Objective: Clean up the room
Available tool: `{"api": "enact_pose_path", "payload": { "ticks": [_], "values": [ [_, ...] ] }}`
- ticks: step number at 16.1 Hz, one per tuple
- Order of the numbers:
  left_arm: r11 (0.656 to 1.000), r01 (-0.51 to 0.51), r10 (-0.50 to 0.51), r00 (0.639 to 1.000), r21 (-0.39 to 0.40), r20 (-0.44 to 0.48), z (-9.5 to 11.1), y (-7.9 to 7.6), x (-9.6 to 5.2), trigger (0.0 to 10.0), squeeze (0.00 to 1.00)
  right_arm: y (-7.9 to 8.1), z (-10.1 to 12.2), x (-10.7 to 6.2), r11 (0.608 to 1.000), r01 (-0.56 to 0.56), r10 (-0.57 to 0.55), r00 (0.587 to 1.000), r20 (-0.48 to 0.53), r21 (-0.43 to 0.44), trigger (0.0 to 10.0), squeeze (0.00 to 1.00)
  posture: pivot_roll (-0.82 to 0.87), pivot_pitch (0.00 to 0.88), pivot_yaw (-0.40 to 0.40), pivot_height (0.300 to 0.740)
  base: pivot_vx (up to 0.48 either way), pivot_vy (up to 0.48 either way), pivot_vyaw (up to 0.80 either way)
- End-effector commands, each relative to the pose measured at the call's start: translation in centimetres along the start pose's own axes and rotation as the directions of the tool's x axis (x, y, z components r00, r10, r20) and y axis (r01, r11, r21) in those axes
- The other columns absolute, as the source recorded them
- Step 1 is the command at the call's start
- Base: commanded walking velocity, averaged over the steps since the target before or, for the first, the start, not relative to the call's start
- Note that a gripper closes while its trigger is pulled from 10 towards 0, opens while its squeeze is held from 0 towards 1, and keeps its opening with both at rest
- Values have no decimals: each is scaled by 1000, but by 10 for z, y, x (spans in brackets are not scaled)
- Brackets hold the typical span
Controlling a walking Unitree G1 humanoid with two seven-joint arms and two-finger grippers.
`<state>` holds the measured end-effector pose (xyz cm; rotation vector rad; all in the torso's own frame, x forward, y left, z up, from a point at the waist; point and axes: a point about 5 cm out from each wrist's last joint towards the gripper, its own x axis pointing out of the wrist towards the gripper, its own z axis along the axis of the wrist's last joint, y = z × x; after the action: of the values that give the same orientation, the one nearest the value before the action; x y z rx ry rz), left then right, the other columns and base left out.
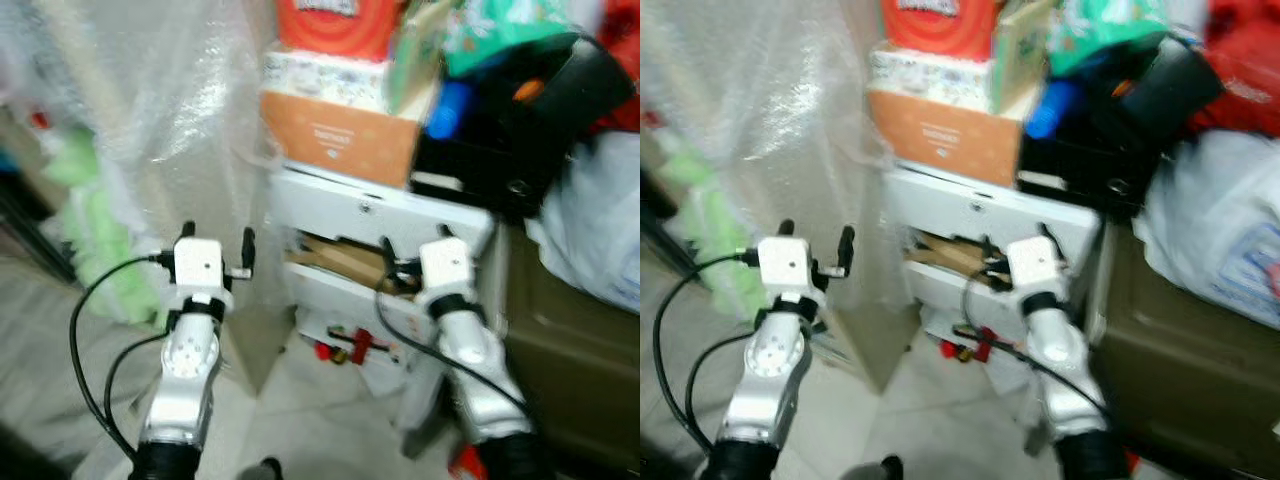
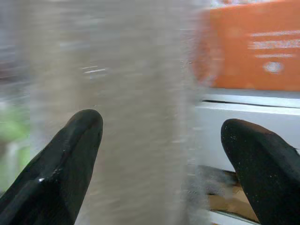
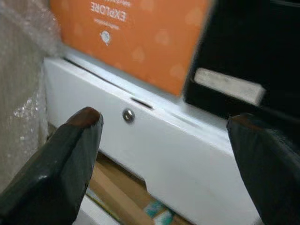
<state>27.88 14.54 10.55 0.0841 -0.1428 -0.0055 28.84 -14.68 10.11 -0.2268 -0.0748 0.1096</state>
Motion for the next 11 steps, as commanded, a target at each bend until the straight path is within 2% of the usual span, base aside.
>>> {"api": "enact_pose_path", "payload": {
  "ticks": [1,4,7,11],
  "values": [
    [999,-30,30,1000,28,-1,1,15,-5,10000,0,10,10,3,999,-30,30,999,28,15,10000,0,41,0,3,740,0,0,800],
    [998,-43,44,999,56,-8,0,25,-9,10000,0,5,14,-5,999,-14,13,999,39,30,10000,0,27,0,13,740,0,0,798],
    [998,-31,33,999,62,-26,-3,24,-9,10000,0,2,12,-5,1000,-3,2,1000,27,29,10000,0,29,0,17,740,0,0,0],
    [998,-16,18,999,67,-37,-4,24,-6,10000,0,7,11,-1,1000,-3,2,1000,24,23,10000,0,37,0,26,740,0,0,800]
  ]
}}
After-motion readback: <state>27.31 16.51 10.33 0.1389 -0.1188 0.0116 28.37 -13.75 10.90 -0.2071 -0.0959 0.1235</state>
